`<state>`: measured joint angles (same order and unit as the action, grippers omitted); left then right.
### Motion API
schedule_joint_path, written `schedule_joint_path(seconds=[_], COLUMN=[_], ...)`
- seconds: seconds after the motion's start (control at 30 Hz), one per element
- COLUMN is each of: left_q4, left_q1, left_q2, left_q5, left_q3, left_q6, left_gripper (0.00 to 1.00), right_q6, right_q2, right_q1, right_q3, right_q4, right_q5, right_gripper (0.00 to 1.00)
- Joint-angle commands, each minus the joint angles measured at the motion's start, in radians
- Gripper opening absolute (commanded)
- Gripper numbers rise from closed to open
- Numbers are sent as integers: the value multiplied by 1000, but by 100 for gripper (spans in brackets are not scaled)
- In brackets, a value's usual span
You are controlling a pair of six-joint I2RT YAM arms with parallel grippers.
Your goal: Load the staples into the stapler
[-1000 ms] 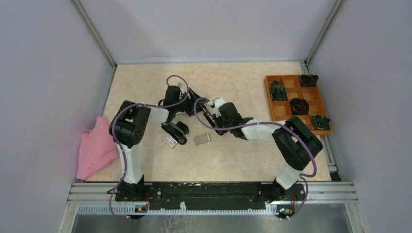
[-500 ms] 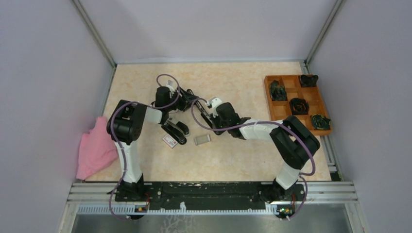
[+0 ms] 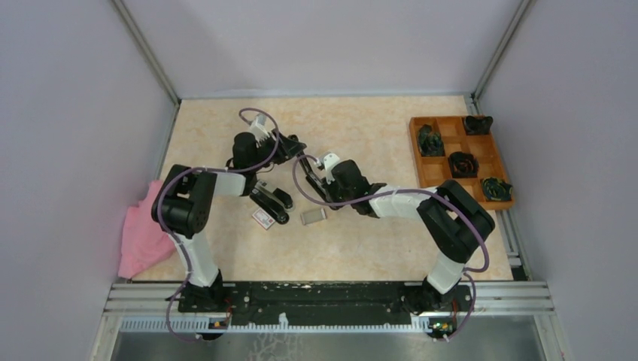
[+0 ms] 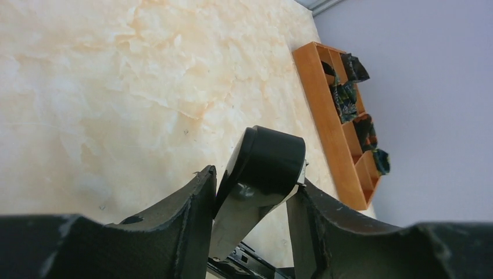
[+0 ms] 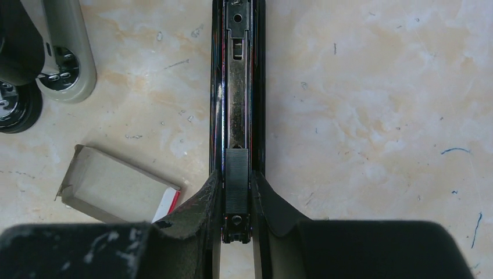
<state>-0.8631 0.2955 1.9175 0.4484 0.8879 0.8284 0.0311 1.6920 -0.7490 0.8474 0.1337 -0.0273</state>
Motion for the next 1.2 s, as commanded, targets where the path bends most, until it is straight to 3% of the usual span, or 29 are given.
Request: schedule_joint_path(seconds=[0.0, 0.43, 0.93, 1.17], left_q4=[8, 202, 174, 174], left_q1=[26, 241, 342, 375], left_q2=[-125, -291, -315, -325], left_q5=[-70, -432, -479, -510], left_q3=[-29, -89, -197, -216], left_q6=[-201, -592, -651, -697], left_gripper=[50, 47, 53, 58], right_q6=[-22, -34, -134, -180], right_q2=[8, 11, 37, 67], right_q1=[-24, -35, -34, -33], right_q3=[7, -47, -129, -111], right_q4=[40, 215, 518, 562], right_q5=[32, 83, 75, 101], right_gripper=[0, 0, 0, 0])
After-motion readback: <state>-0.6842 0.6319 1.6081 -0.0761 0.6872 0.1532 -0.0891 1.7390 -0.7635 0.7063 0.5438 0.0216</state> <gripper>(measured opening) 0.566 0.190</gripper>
